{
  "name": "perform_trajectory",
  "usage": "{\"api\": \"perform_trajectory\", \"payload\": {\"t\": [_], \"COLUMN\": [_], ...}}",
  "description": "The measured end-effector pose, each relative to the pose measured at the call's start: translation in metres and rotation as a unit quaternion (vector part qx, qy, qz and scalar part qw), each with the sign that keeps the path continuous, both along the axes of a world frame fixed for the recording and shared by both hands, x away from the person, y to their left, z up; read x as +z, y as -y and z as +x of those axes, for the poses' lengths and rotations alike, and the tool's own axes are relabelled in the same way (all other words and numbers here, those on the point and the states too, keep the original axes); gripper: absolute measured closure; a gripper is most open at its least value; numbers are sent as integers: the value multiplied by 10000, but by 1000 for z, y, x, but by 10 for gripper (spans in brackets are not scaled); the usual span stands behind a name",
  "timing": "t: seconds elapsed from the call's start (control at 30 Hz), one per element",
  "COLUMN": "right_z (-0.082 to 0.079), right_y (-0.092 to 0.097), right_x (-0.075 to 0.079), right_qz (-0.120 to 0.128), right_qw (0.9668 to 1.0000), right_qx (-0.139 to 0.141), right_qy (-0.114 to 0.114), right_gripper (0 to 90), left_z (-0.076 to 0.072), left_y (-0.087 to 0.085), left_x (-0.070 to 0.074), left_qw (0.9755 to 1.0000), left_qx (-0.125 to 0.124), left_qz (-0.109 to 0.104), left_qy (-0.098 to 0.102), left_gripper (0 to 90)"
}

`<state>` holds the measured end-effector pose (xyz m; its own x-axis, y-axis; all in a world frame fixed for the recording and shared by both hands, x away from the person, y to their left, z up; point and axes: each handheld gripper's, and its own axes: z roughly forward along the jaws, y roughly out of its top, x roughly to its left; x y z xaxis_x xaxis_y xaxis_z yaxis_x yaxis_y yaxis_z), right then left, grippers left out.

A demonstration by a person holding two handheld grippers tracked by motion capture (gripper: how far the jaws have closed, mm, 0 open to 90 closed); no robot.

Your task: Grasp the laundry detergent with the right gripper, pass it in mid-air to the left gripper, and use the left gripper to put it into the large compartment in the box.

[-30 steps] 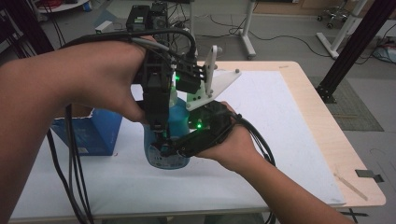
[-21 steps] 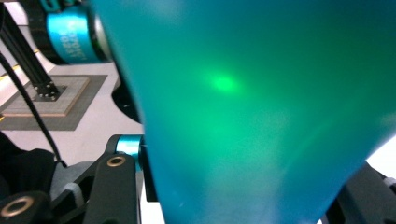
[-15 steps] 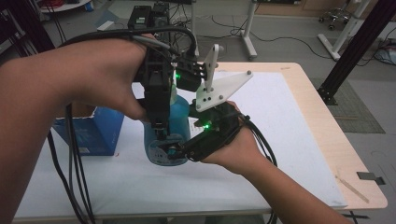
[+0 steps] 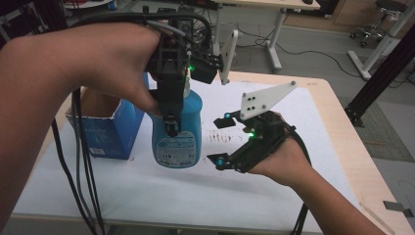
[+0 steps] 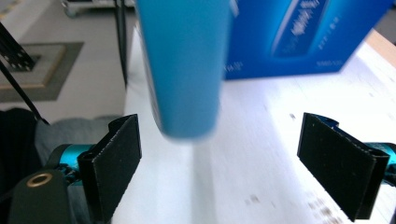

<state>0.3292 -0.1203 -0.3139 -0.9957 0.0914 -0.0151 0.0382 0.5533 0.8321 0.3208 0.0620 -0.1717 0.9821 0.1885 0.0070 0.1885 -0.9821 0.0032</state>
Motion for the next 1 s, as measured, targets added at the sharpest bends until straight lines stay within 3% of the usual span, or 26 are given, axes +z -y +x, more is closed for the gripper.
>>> {"api": "perform_trajectory", "payload": {"t": [0.07,0.13,0.27,0.43,0.53,0.63,0.7,0.83,0.93,1.0], "right_z": [4,8,17,27,31,32,33,32,31,31], "right_y": [6,10,20,27,30,33,34,35,36,36], "right_x": [1,3,10,16,18,20,20,18,19,19], "right_qz": [-169,-363,-747,-1248,-1386,-1354,-1355,-1435,-1429,-1438], "right_qw": [9998,9991,9965,9911,9890,9892,9892,9880,9881,9880], "right_qx": [-61,-155,-281,-309,-307,-355,-346,-346,-350,-374], "right_qy": [70,122,236,355,413,427,433,460,456,429], "right_gripper": [111,27,9,6,6,6,6,6,6,6], "left_z": [0,0,3,10,16,25,30,42,51,58], "left_y": [-6,-12,-26,-46,-62,-79,-90,-111,-126,-135], "left_x": [8,15,32,54,67,76,80,82,79,77], "left_qw": [9999,9997,9985,9943,9908,9863,9821,9718,9624,9591], "left_qx": [120,250,550,1061,1349,1634,1866,2337,2698,2814], "left_qz": [-12,-4,49,74,-24,-86,-116,-133,-135,-89], "left_qy": [-10,-38,12,75,121,206,243,296,289,288], "left_gripper": [382,382,382,382,382,381,381,381,380,380]}}
